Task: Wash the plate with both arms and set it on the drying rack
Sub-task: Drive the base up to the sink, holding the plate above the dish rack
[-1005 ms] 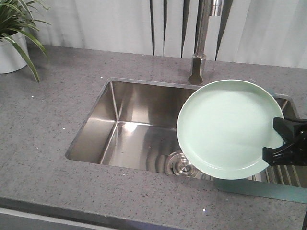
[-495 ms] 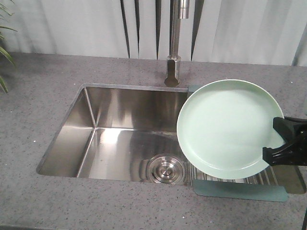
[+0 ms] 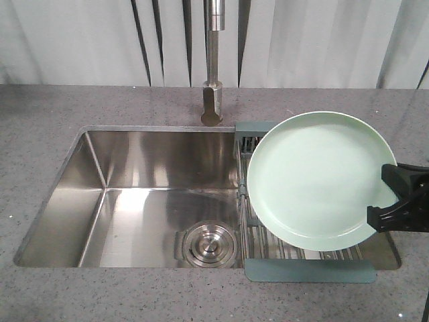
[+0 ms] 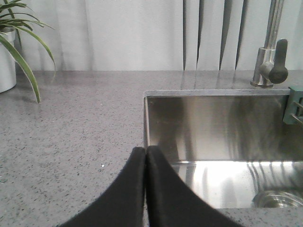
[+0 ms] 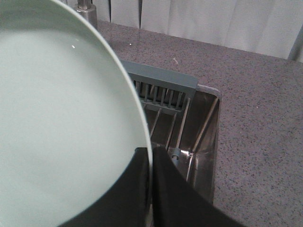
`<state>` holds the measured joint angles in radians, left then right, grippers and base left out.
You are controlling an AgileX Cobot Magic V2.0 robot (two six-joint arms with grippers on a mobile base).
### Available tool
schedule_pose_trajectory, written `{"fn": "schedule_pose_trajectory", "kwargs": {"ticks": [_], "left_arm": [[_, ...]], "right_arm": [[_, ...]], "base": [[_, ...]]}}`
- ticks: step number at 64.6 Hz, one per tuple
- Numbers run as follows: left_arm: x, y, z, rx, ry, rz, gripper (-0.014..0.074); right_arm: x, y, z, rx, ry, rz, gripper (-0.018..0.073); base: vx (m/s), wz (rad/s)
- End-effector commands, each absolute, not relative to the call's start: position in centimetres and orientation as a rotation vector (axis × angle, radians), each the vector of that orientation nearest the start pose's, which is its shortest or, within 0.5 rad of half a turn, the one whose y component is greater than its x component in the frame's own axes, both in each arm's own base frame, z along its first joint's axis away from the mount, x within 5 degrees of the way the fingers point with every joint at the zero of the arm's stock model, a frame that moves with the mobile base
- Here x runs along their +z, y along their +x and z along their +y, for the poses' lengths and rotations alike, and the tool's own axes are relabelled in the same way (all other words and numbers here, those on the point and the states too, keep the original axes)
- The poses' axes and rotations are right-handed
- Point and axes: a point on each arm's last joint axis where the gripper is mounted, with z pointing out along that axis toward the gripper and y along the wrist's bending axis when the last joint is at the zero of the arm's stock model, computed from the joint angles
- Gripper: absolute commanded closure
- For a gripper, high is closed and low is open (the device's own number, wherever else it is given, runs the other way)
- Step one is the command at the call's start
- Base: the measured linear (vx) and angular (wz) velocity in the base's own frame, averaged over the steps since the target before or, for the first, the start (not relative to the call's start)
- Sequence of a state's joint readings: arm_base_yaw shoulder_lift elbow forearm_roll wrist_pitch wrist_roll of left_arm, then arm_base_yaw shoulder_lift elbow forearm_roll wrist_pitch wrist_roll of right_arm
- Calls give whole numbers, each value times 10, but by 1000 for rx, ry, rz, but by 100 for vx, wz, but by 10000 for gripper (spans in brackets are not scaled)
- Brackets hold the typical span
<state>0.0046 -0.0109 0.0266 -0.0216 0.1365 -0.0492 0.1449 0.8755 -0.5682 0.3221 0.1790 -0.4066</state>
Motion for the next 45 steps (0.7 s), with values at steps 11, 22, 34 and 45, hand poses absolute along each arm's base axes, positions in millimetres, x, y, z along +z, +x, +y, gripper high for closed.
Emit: {"fn": "schedule_pose_trajectory", "kwargs": {"ticks": [11, 22, 34, 45], "left_arm": [[193, 56, 0, -71, -68, 1566, 602], [193, 56, 0, -71, -68, 1566, 602], [193, 56, 0, -71, -68, 1566, 602], [193, 56, 0, -71, -68, 1566, 602]], "right_arm": [[314, 181, 29, 71, -235, 1835, 569], [314, 181, 29, 71, -235, 1835, 569], [314, 181, 29, 71, -235, 1835, 569], [314, 181, 29, 71, -235, 1835, 569]], "base": [[3, -11], [1, -6], [0, 0], [0, 0]]}}
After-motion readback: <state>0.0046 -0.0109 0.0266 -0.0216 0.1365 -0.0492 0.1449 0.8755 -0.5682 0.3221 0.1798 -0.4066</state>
